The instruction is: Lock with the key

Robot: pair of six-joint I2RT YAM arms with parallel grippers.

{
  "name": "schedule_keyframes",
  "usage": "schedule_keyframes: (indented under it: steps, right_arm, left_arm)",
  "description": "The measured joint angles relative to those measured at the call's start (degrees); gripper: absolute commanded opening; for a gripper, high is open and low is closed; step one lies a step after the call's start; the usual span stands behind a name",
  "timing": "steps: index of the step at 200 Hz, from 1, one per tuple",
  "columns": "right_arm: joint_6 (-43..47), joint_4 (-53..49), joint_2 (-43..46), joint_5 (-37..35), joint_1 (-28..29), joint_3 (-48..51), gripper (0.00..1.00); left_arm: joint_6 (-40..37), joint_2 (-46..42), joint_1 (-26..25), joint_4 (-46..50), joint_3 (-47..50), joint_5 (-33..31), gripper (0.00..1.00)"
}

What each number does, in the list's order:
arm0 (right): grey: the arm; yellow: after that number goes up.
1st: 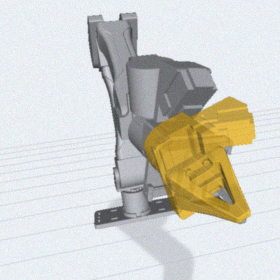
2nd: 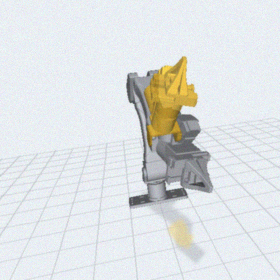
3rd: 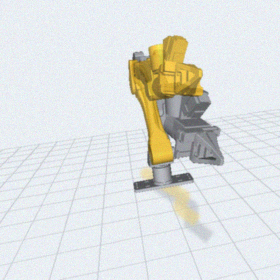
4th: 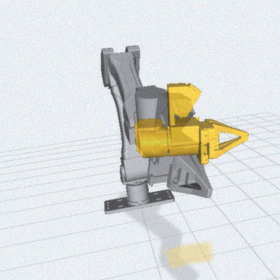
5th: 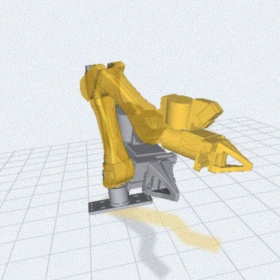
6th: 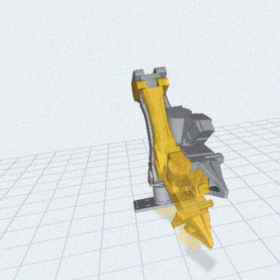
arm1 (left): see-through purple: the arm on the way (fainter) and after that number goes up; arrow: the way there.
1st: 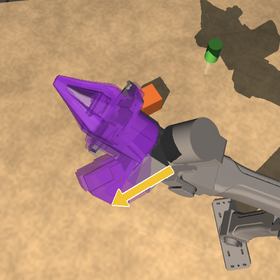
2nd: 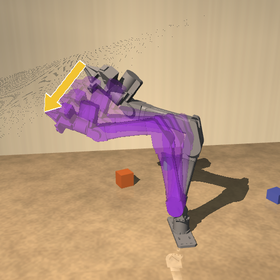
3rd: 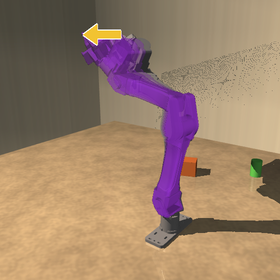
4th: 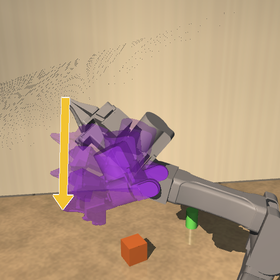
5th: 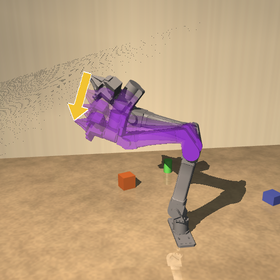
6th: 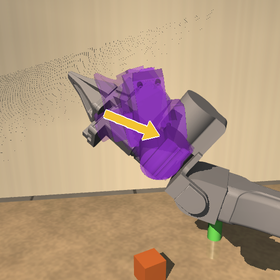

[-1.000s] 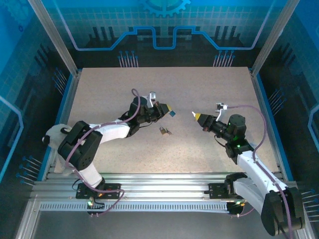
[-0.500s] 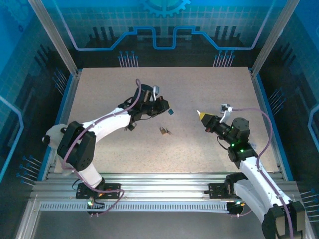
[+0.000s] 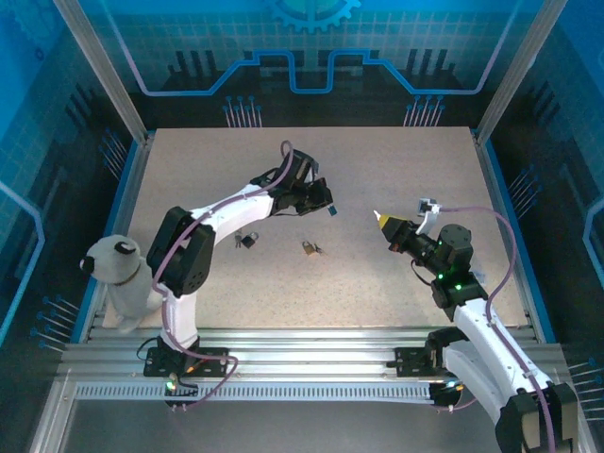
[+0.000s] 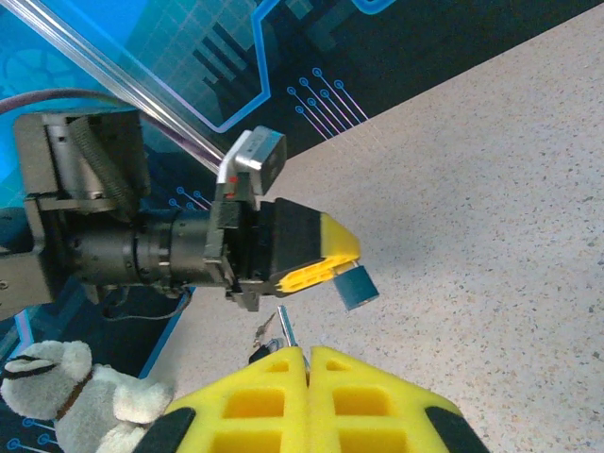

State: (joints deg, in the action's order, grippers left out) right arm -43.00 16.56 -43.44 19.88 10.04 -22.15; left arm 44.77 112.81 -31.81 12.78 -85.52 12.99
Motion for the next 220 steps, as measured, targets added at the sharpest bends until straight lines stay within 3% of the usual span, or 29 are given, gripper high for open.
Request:
schedule_keyframes:
  steps: [103, 220]
  right_arm:
    - [-0.04, 0.61, -0.50, 0.07, 0.00, 0.11, 0.00]
    - [-0.09, 0.61, -0.72, 0.24, 0.00, 0.11, 0.00]
  left_arm:
    - [-1.29, 17.46, -1.29, 7.58, -19.37, -0.81, 0.00]
    - [-1.44, 23.37, -2.56, 12.52, -24.52, -1.66, 0.00]
